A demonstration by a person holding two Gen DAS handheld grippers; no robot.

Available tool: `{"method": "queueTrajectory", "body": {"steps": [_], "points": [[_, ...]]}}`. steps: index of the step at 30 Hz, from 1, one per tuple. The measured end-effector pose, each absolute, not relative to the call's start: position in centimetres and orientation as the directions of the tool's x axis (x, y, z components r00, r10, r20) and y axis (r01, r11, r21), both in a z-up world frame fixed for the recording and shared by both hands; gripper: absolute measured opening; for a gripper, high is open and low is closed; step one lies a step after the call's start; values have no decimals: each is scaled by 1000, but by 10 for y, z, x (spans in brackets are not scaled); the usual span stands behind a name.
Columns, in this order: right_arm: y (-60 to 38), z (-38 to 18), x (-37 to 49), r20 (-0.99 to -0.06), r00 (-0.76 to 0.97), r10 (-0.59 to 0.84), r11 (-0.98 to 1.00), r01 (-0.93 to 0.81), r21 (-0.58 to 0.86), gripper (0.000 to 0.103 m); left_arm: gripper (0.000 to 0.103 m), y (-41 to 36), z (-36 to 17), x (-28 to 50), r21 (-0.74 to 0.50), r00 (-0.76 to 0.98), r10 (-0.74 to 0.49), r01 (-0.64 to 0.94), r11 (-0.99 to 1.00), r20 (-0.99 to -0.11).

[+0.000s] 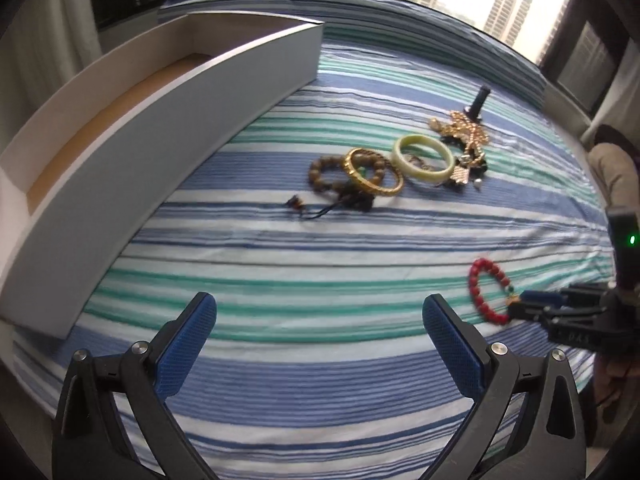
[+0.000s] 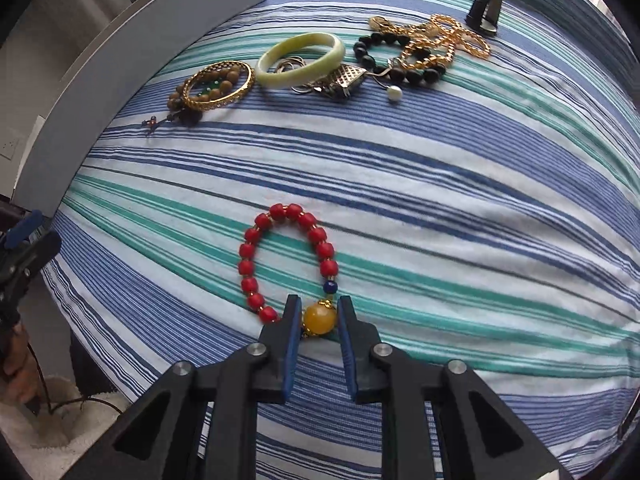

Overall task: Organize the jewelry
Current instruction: 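Lower the right gripper onto the red bead bracelet and close it, then grasp the twisted gold bangle with the left gripper while the right holds the red bracelet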

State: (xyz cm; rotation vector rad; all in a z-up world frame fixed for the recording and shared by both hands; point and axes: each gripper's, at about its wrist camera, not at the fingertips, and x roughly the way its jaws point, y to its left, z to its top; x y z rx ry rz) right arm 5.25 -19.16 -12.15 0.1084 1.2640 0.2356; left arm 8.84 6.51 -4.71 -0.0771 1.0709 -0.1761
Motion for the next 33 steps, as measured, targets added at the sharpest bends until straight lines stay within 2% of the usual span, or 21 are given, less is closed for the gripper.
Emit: {"method": "queueTrajectory", "body": {"steps": [2, 7, 9, 11, 13, 14, 16, 19, 20, 21, 23, 25, 27, 33], "points": [[-200, -120, 47, -915, 305, 265, 964, -88, 250, 39, 103, 57, -42, 118, -164, 451, -210, 140, 977, -868], [-216, -113, 34, -880, 378, 288, 953, -25, 301, 39, 100, 35, -53, 191, -175, 363, -231, 179, 968, -903], [-222, -112, 28, -871, 391, 296, 949, -14, 316, 39, 86, 28, -65, 212, -167, 319, -212, 165, 972, -924], [-226, -111, 22, -867, 404, 293, 948, -3, 319, 39, 76, 25, -78, 227, -157, 279, -189, 134, 978, -941], [-232, -112, 15, -865, 410, 287, 948, 8, 318, 39, 70, 24, -90, 236, -171, 245, -192, 105, 980, -950], [-236, -112, 10, -865, 414, 284, 948, 13, 318, 39, 63, 23, -95, 238, -176, 228, -193, 94, 980, -954], [-243, -112, 4, -865, 417, 280, 948, 24, 319, 39, 58, 20, -98, 238, -140, 234, -156, 85, 986, -960], [-248, -112, 1, -864, 423, 273, 946, 42, 320, 39, 37, 15, -98, 237, -102, 236, -122, 95, 990, -964], [-250, -112, 1, -863, 426, 272, 946, 48, 322, 39, 24, 14, -98, 237, -109, 225, -128, 96, 989, -966], [-251, -112, 1, -862, 428, 271, 945, 54, 323, 39, 18, 13, -99, 238, -115, 214, -133, 94, 989, -968], [-251, -113, 2, -861, 430, 273, 942, 61, 329, 39, 17, 10, -99, 236, -102, 213, -121, 96, 990, -970], [-251, -112, -1, -858, 432, 278, 940, 63, 337, 39, 7, 9, -99, 237, -83, 216, -105, 106, 991, -971], [-251, -112, -4, -858, 434, 275, 940, 65, 334, 39, 4, 10, -98, 235, -107, 212, -128, 107, 988, -969], [-254, -110, -5, -854, 443, 272, 939, 73, 336, 39, 4, 34, -76, 207, -217, 227, -232, 88, 972, -946]]}}
